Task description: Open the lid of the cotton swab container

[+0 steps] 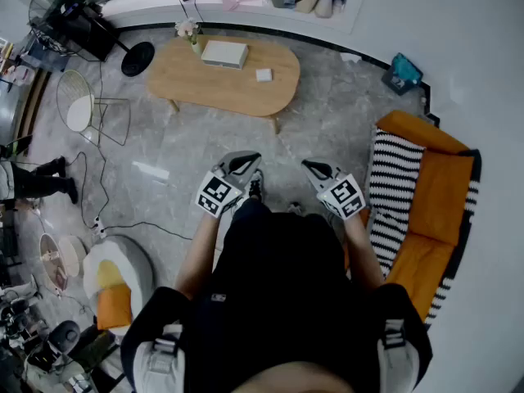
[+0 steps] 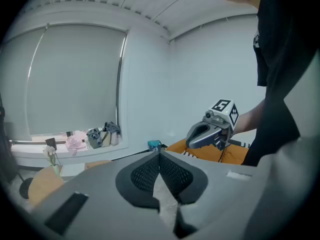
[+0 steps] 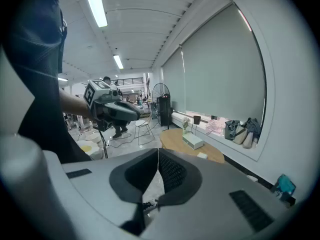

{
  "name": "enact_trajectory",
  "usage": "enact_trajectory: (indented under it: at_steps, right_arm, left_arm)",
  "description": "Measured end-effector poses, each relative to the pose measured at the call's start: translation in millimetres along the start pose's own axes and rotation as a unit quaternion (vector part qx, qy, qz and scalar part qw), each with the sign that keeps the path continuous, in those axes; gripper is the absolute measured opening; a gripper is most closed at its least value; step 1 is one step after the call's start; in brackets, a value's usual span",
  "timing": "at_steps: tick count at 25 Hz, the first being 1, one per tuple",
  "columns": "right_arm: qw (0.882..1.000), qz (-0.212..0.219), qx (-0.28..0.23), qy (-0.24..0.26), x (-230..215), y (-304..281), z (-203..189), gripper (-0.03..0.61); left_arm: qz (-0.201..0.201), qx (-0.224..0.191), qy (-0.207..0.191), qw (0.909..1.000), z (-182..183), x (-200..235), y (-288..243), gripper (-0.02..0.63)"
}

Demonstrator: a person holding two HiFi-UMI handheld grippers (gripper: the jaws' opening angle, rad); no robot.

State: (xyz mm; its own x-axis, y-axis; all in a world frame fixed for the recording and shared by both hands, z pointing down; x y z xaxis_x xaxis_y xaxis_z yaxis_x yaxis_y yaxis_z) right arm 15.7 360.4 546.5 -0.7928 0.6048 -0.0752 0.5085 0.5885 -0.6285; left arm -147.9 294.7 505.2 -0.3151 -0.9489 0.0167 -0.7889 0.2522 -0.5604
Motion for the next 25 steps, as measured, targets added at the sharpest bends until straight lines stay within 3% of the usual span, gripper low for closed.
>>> enact_trajectory:
  at_steps: [18, 25]
  right_arm:
    - [0.999, 0.017, 0.011, 0.034, 22.5, 24.1, -25.5, -0.003]
    - [0.999, 0.011, 0.009, 0.029, 14.1, 28.6, -26.1, -0.003]
  left_arm:
    - [0.019, 0.001, 0.02, 0.9996, -8.6, -54.6, 9.5, 0.0]
    - [0.023, 0.0, 0.025, 0.9994, -6.9, -55.3, 4.8, 0.0]
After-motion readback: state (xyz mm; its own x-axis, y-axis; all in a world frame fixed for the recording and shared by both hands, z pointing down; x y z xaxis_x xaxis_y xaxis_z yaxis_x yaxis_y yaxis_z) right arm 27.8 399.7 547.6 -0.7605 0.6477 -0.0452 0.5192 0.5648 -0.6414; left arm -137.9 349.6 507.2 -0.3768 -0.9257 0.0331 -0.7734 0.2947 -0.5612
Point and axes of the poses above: the fingertips, and each gripper's own axes: y backward along the fingers, x to its left, z out of its top, the point moved 4 cm from there along y, backward along the fingers, and after that the axes turned 13 degrees about x, right-handed, at the moved point
